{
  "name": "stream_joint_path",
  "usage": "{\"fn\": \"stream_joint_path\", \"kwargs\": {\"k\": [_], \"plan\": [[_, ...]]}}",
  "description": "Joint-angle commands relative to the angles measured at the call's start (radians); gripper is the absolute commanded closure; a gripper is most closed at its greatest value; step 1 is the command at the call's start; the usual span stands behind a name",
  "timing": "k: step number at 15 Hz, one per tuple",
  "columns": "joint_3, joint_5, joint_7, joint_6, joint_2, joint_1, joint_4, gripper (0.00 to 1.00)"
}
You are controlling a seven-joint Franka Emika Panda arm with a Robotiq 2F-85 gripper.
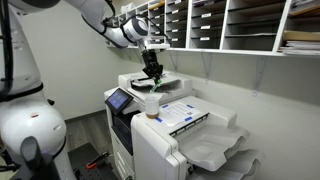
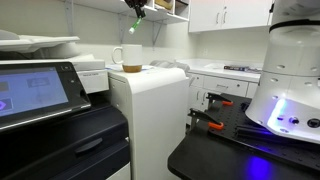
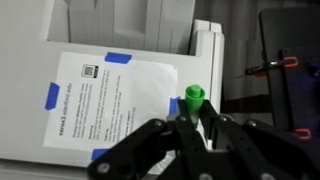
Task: Take the green marker out of the white and brown mug
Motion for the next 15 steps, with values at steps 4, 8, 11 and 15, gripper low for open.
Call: {"fn": "stream_joint_path", "kwargs": {"k": [4,8,11,15], "plan": [[-0.091,0.103,0.191,0.115,0.027,-0.049,0.006,0.95],[-0.119,0.160,0.343,0.259,0.151,-0.083,0.030,0.95],[-0.104,0.236,0.324,0.311,0.273,-0.101,0.081,0.95],[-0.076,0.229,0.327,0.298,0.414,-0.096,0.190,0.95]]}}
